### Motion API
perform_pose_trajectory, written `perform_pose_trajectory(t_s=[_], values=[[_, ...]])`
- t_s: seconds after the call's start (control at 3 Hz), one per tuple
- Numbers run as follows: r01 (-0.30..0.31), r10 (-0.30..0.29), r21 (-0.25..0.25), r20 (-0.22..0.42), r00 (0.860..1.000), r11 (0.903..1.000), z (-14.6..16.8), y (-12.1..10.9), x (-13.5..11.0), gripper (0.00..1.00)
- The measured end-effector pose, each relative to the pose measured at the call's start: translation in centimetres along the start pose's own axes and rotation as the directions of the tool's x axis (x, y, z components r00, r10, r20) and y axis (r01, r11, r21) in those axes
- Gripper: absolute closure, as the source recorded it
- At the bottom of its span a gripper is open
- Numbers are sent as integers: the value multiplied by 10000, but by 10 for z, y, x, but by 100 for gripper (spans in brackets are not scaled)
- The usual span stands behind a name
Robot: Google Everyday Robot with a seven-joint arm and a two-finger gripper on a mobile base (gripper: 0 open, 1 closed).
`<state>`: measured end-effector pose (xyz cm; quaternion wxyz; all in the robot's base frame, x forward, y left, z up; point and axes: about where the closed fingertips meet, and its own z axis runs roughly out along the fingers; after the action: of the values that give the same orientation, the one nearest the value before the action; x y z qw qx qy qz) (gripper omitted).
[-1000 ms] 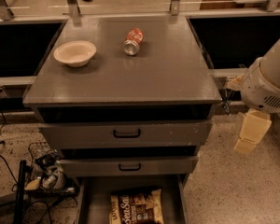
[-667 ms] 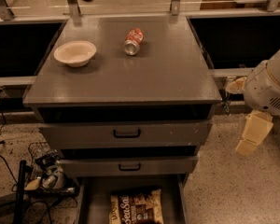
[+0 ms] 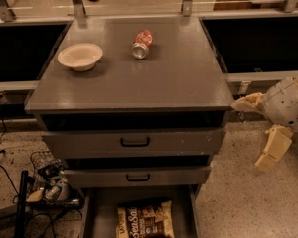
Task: Pick brown chip bag from bottom drawer and place on counter
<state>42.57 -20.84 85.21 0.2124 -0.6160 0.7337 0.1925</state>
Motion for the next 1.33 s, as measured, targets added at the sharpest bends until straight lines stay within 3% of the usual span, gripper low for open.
perform_pose_trajectory(t_s=[0.33,0.67,1.0,1.33], values=[[0,0,0,-1,10000,10000,0,0,0,0],[384,-371,122,-952,9948,9992,32,15,12,0],[575,-565,-1,-1860,9809,9983,66,28,29,0],[574,-564,-2,-1859,9809,9984,66,28,29,0]])
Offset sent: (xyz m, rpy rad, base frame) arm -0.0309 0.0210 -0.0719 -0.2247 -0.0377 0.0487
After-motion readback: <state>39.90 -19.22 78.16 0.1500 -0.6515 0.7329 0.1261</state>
